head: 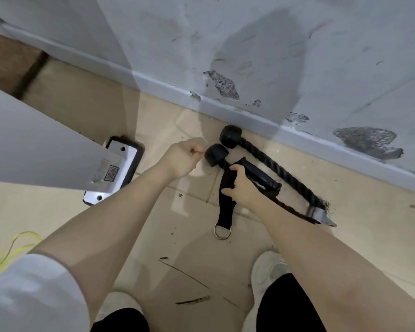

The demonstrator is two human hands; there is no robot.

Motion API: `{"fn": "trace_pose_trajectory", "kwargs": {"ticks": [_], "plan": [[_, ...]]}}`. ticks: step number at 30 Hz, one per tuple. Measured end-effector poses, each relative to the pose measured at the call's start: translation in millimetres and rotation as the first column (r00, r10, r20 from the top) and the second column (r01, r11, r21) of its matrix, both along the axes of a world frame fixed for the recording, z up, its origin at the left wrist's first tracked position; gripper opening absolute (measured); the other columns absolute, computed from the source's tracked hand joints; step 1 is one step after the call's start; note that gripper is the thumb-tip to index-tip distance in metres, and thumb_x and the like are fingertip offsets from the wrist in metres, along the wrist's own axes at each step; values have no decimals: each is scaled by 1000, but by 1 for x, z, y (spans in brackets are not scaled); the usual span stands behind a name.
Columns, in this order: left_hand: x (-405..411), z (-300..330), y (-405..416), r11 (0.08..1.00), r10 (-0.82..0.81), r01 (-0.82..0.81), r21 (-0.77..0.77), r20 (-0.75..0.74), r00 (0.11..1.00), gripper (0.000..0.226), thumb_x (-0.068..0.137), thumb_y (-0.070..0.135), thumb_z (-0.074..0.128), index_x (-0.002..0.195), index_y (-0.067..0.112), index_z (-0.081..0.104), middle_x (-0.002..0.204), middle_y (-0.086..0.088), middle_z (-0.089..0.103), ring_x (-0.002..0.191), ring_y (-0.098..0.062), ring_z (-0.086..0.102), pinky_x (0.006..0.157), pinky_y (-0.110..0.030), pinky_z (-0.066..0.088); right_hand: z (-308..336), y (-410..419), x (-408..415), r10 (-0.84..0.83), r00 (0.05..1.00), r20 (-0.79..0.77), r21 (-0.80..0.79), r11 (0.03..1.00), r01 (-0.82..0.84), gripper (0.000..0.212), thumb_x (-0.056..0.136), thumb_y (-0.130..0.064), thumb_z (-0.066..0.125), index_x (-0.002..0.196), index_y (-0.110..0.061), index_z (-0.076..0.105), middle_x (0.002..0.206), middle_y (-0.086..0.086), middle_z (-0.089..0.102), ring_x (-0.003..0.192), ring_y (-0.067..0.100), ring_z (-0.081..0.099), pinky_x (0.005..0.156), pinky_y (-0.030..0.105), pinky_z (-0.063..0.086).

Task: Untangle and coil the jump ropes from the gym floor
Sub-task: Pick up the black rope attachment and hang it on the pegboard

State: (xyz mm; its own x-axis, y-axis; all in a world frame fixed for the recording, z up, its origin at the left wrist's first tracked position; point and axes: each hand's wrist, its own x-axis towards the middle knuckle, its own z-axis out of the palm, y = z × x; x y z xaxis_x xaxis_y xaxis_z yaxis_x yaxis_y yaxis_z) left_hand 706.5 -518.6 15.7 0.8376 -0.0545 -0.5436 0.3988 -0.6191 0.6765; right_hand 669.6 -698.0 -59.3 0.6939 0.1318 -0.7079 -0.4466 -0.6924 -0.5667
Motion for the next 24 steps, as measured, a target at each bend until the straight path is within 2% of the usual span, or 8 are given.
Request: {"fn": "trace_pose_trajectory", "kwargs": {"ticks": [4,7,10,13,17,20,22,24], "plan": [[-13,37,11,999,-27,23,-28,-170,985,25,91,1,38,83,11,59,104,-11,57,84,-21,55,66,-19,41,60,5,21,-369,915,-163,205,894,398,23,91,-11,56,112,-20,57,114,7,58,99,21,57,83,34,51],[-20,102,8,994,-105,98,-41,-208,973,29,96,29,46,121,16,50,121,-1,46,107,-19,48,81,-25,39,147,-7,37,-509,816,-274,353,736,578,20,92,-6,52,103,-17,65,115,8,61,109,25,57,83,36,52],[-19,194,-3,970,-106,54,-237,-214,971,56,94,41,50,143,21,31,131,8,39,127,-12,38,97,-23,31,251,-13,47,-489,797,-355,496,624,604,25,93,-2,47,113,-8,63,115,11,63,105,26,61,72,30,54],[-12,283,-11,941,-194,107,-322,-252,948,66,84,50,59,140,23,38,135,6,48,123,-11,47,105,-27,36,355,0,58,-451,803,-389,598,539,593,31,92,3,42,118,1,58,109,17,62,102,32,59,82,38,53],[-4,414,-5,926,-206,91,-366,-288,935,38,89,35,59,121,16,59,116,-1,66,107,-14,62,97,-27,46,491,19,66,-442,818,-368,658,499,565,26,93,2,43,115,-1,56,105,15,61,98,30,58,87,38,50],[0,514,-1,856,-115,-41,-515,-267,957,30,94,35,51,113,14,62,95,-1,71,86,-13,67,82,-26,49,589,24,71,-452,851,-268,608,606,513,24,97,-12,47,121,-7,48,100,12,59,83,23,61,75,30,54],[6,578,-6,818,40,-189,-543,-273,961,29,94,37,49,100,13,65,72,0,68,65,-14,63,71,-28,48,650,24,74,-329,944,-21,386,868,312,26,98,-25,42,115,-7,52,88,9,60,70,21,61,68,29,55],[15,645,-12,768,90,-256,-587,-296,951,30,95,31,46,92,5,61,60,-5,62,50,-15,58,56,-24,50,707,25,80,-156,928,339,150,982,111,30,96,-19,35,103,-3,59,78,7,61,63,22,59,62,31,54]]}}
